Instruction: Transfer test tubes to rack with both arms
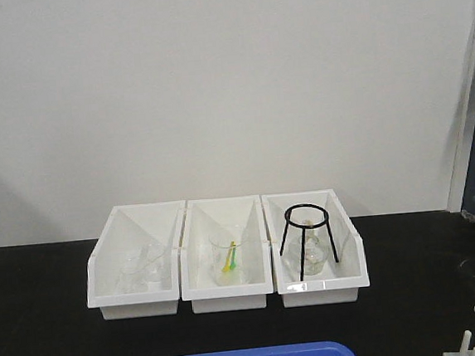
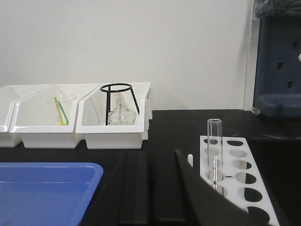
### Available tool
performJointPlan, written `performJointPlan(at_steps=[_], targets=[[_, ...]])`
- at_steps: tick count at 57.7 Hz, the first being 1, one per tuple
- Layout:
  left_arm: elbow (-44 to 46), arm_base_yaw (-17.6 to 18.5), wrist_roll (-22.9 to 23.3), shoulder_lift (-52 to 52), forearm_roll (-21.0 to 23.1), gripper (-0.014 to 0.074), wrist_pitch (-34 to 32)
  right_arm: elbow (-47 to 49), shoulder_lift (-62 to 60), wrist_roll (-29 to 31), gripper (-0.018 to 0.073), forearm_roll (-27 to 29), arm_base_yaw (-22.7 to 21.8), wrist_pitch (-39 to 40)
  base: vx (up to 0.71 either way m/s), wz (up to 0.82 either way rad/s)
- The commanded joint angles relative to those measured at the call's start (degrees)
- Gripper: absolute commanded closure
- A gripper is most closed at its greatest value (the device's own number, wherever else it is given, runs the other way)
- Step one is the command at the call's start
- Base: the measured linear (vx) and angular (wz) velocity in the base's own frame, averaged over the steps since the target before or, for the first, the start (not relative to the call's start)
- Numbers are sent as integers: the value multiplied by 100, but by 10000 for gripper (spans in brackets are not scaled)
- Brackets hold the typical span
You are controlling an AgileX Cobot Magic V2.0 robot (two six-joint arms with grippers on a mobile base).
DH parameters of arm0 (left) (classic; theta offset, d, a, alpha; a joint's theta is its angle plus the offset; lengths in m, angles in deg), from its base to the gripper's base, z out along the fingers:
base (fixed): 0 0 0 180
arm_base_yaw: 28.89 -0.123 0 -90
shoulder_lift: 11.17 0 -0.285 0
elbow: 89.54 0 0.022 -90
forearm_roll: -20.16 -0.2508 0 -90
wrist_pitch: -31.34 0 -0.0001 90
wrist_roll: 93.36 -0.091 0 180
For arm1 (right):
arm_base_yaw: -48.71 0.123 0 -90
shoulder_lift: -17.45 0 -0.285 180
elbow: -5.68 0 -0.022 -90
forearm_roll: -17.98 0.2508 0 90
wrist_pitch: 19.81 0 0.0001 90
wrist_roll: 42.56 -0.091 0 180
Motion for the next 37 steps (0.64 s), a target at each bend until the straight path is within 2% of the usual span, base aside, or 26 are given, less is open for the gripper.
performJointPlan(at_steps=[1, 37], targets=[[174, 10, 14, 15, 55, 602, -446, -76, -50, 43, 571, -45, -35, 480, 0, 0], [174, 10, 14, 15, 55, 602, -446, -76, -50, 43, 571, -45, -35, 480, 0, 0]])
